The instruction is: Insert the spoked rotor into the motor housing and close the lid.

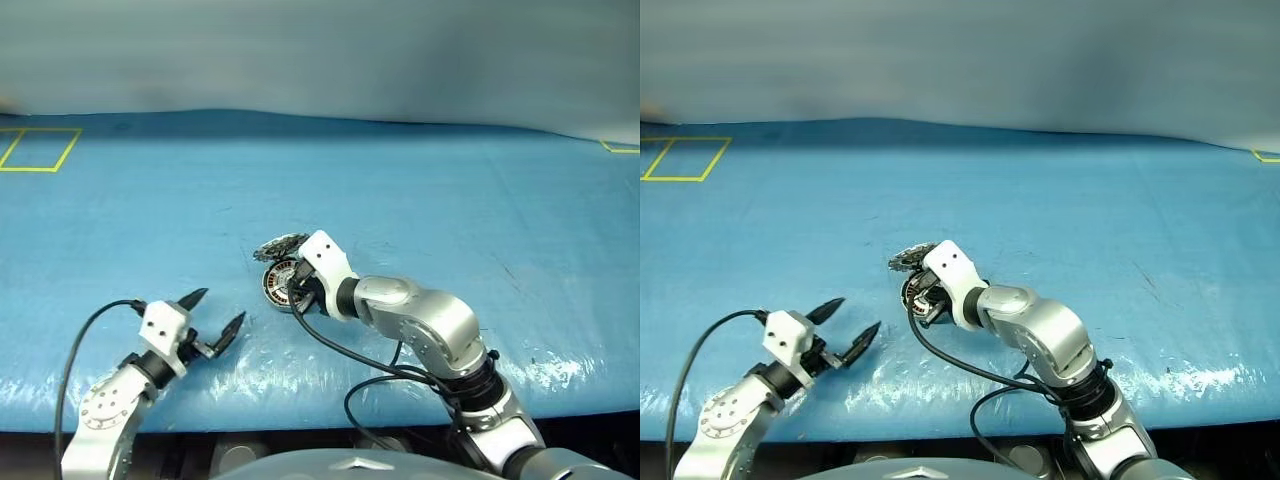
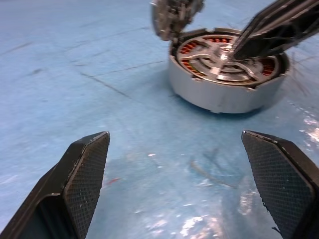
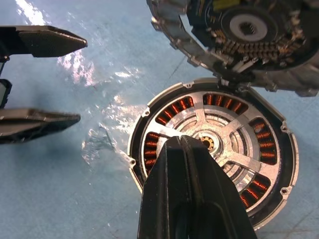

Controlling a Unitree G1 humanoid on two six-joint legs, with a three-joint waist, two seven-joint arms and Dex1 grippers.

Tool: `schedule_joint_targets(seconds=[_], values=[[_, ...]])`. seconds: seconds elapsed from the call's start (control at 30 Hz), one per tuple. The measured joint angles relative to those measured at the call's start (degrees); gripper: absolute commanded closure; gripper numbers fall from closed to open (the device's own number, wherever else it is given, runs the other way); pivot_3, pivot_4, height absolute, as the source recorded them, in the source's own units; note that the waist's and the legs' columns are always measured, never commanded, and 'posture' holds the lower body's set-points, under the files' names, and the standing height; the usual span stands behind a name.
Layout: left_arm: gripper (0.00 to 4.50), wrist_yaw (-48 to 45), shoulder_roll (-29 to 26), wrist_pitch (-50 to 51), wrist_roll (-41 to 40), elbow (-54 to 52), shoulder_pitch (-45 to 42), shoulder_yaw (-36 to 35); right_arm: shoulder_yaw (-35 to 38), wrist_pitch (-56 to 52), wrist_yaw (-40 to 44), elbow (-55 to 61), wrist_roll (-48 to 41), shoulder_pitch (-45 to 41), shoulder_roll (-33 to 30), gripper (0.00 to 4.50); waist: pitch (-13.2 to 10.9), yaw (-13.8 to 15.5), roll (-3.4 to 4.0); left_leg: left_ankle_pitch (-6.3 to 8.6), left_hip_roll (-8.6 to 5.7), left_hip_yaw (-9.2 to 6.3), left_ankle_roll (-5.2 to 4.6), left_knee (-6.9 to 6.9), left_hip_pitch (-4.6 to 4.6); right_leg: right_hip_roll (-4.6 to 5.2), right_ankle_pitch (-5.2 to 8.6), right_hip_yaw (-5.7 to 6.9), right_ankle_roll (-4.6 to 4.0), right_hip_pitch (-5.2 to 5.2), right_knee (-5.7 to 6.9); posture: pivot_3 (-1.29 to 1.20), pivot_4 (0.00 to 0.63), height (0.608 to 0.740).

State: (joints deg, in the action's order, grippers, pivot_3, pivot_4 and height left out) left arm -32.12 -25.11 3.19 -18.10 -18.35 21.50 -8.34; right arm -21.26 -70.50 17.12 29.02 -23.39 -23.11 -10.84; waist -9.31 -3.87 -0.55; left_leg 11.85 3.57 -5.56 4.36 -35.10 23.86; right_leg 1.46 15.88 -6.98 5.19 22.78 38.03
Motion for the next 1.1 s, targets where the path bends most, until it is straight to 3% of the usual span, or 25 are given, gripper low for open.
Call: schedule_joint_targets(seconds=[0.1, 0.2, 0.4, 0.57, 0.6, 0.73, 1.1], values=[[0.00, 0.7, -1.7, 4.7, -3.7, 0.0, -3.8, -4.2, 1.8, 0.7, 0.7, 4.0, -1.2, 2.2, -1.1, 4.47, 0.0, 0.0, -0.04, 0.00, 0.00, -0.01, 0.00, -0.01, -0.01, 0.00, -0.01, 0.01, 0.02, -0.04, -0.02, 0.00, 0.150, 0.740], [0.59, -0.5, -3.2, 10.4, -9.4, 0.3, -8.9, -6.1, 2.5, 2.5, 1.7, 6.0, -1.7, 5.9, -3.1, 4.50, 0.0, 0.1, -0.06, 0.00, -0.01, -0.02, 0.00, -0.01, 0.01, 0.00, -0.03, 0.01, 0.06, -0.04, -0.02, 0.00, 0.150, 0.740], [2.65, -5.1, -5.7, 16.9, -12.5, 9.9, -24.5, -4.9, 2.8, 15.1, 4.3, 8.0, -0.2, 19.2, -8.4, 4.50, 0.0, -0.1, -0.06, 0.00, -0.02, -0.05, 0.01, -0.02, 0.00, -0.01, -0.17, 0.05, 0.32, -0.08, -0.05, 0.00, 0.150, 0.740], [4.34, -11.7, -4.5, 21.4, -14.6, 21.4, -37.0, -1.7, 2.7, 39.9, 5.5, 4.2, 6.3, 31.6, -7.3, 4.50, 0.0, -0.1, -0.17, -0.01, -0.02, -0.13, 0.01, 0.00, -0.02, -0.05, -0.18, 0.12, 0.33, -0.12, -0.03, 0.00, 0.150, 0.740], [4.49, -13.5, -4.4, 21.8, -14.7, 23.8, -39.4, -1.0, 2.8, 45.9, 5.4, 2.1, 7.8, 33.8, -6.4, 4.50, 0.0, -0.1, -0.19, -0.01, -0.02, -0.12, 0.02, -0.01, -0.01, -0.05, -0.18, 0.12, 0.34, -0.11, -0.04, 0.00, 0.150, 0.740], [4.49, -20.4, -4.2, 23.0, -14.5, 31.1, -46.9, 2.1, 2.4, 57.0, 5.4, -3.4, 11.1, 36.4, -4.3, 4.50, -0.1, -0.3, -0.27, -0.04, -0.02, -0.11, 0.07, -0.04, -0.05, -0.05, -0.21, 0.11, 0.38, -0.16, -0.01, 0.00, 0.150, 0.740], [4.49, -34.4, -2.6, 24.3, -8.9, 44.4, -57.9, 12.3, 1.4, 61.1, 5.2, -12.0, 14.0, 37.3, -1.3, 4.50, -0.1, 0.1, -0.26, -0.05, -0.03, -0.16, 0.07, -0.01, -0.05, -0.07, -0.20, 0.11, 0.33, -0.19, 0.00, 0.00, 0.150, 0.740]])
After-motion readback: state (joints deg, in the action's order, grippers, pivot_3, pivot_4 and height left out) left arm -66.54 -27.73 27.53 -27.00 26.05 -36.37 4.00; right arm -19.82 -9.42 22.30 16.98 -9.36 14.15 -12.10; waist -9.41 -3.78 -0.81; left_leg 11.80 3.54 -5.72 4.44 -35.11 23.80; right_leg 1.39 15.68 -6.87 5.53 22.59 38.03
